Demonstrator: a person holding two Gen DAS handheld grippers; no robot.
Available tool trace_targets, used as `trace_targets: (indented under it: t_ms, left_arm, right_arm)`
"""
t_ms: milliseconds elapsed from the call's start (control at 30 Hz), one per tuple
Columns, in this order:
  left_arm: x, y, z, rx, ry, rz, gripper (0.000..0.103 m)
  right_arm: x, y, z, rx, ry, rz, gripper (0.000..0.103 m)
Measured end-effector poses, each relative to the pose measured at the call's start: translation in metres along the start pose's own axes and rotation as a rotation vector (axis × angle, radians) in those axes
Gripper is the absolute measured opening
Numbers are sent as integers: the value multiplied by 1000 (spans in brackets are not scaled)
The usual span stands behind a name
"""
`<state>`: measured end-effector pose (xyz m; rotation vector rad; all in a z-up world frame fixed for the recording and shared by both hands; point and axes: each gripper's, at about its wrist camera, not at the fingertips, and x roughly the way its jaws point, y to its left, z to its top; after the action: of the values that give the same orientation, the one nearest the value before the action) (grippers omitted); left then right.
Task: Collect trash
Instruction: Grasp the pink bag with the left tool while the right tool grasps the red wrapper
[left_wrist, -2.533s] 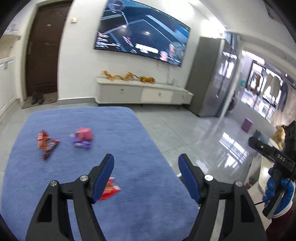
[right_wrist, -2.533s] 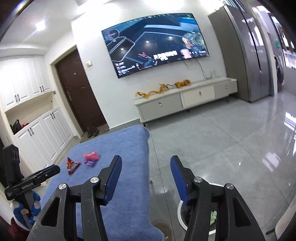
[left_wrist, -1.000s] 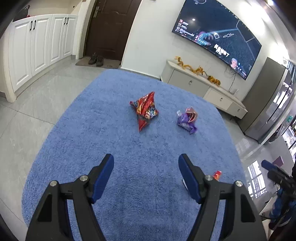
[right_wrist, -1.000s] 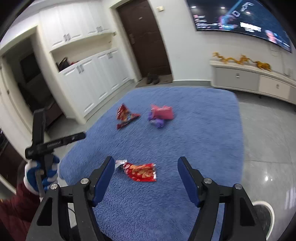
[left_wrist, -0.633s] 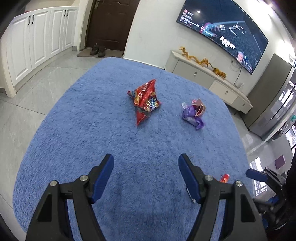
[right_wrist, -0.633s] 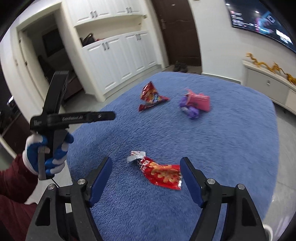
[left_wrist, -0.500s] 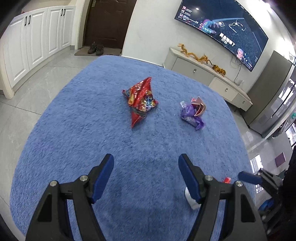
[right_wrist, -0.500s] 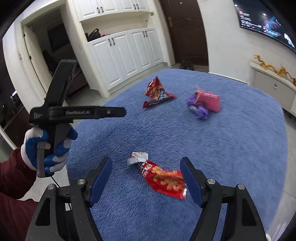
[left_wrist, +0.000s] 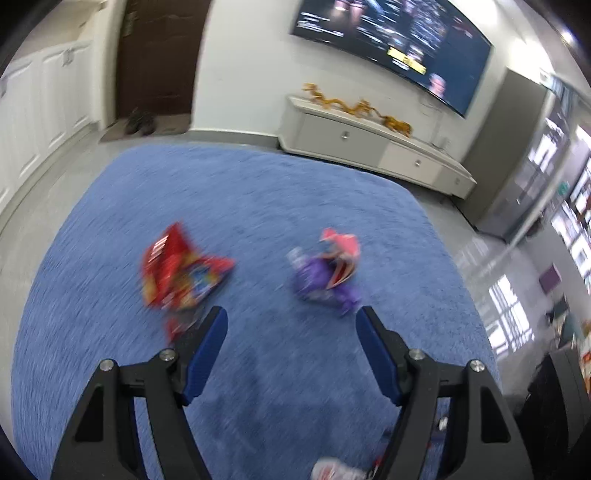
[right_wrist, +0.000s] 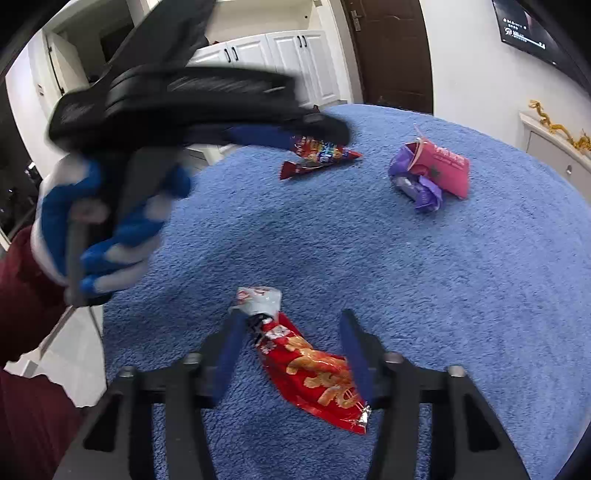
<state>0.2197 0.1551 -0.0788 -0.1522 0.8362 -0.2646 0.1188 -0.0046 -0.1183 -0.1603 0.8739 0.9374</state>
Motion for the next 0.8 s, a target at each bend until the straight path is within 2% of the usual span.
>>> trace_targets:
  t_ms: [33, 67, 200, 433, 533, 700, 733, 800]
  left_arm:
    - [5, -6, 4, 20, 1, -5, 71]
    - [10, -12, 9, 40, 3, -7, 71]
    - [31, -35, 26, 120, 6, -4, 71]
    - [70, -55, 44, 215, 39, 51, 69]
    - [82, -56, 47, 237, 57, 64, 51]
    - [98, -63, 45, 293, 105, 93, 46]
    - [101, -65, 44, 302, 114, 95, 38]
    - [104, -68, 43, 316, 118, 99, 35]
  right_arm:
    - [-2, 1, -1, -5, -8, 8, 35]
    - [-5, 1, -1, -2, -20, 22, 20]
    - [-18, -10, -7, 64, -60, 48, 15]
    - [-29, -18, -16, 117, -99, 76, 15]
    - [-29, -19, -18, 124, -106, 84, 14]
    - [-37, -23, -23, 144, -120, 89, 14]
    - [-37, -24, -24, 146, -122, 89, 14]
    - [-42, -22, -28, 148, -125, 86, 14]
